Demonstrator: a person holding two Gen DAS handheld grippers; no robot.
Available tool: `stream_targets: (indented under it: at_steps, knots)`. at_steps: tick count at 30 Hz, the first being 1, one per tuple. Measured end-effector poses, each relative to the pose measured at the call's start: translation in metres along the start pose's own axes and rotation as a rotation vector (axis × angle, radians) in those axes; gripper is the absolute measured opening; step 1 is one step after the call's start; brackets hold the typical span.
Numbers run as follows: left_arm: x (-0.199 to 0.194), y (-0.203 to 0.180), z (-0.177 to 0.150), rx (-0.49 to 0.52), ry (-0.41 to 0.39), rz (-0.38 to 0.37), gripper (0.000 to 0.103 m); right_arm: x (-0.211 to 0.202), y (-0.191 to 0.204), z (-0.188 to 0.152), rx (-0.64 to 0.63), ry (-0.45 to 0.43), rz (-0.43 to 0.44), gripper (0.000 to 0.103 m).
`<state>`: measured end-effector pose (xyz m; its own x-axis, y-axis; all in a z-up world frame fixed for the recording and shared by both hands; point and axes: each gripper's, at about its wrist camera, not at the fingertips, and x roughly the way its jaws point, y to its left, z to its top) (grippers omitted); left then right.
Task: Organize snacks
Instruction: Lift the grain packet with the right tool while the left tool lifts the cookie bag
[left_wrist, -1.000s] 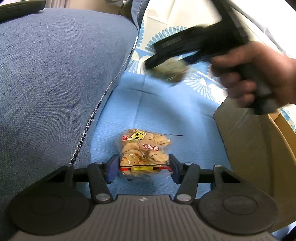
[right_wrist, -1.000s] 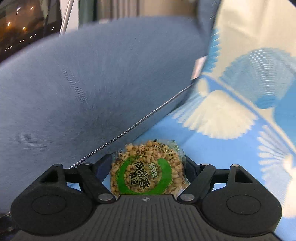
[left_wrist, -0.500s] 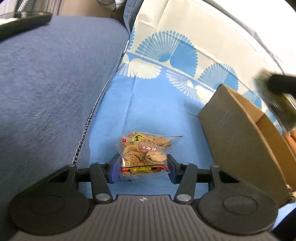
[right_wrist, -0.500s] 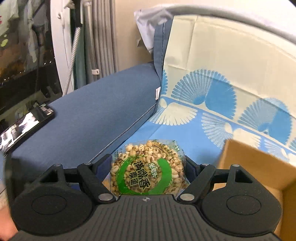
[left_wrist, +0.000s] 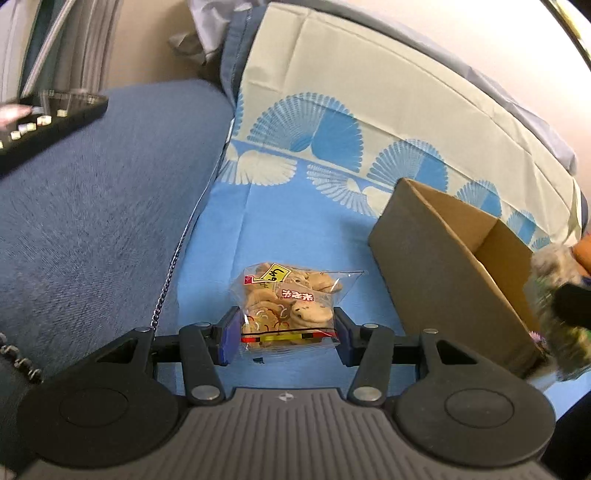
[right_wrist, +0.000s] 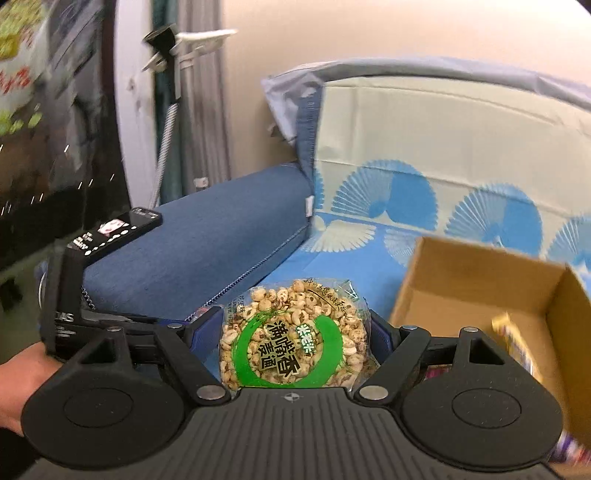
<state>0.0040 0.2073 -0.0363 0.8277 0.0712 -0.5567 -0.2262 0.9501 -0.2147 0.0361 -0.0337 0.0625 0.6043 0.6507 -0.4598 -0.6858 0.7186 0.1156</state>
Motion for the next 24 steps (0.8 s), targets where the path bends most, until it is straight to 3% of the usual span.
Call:
stream_targets:
  at_steps: [4, 17, 24]
  knots:
    - [-0.008, -0.009, -0.002, 0.036, -0.013, 0.015, 0.056, -0.007, -0.001, -0.011, -0.022, -0.013, -0.011, 0.081]
    - [-0.032, -0.007, 0.002, -0.017, -0.042, 0.077, 0.056, -0.019, -0.02, -0.02, 0.045, -0.064, -0.033, 0.081]
    - [-0.025, -0.003, 0.002, -0.045, -0.025, 0.079, 0.056, -0.018, -0.025, -0.025, 0.057, -0.063, -0.036, 0.081]
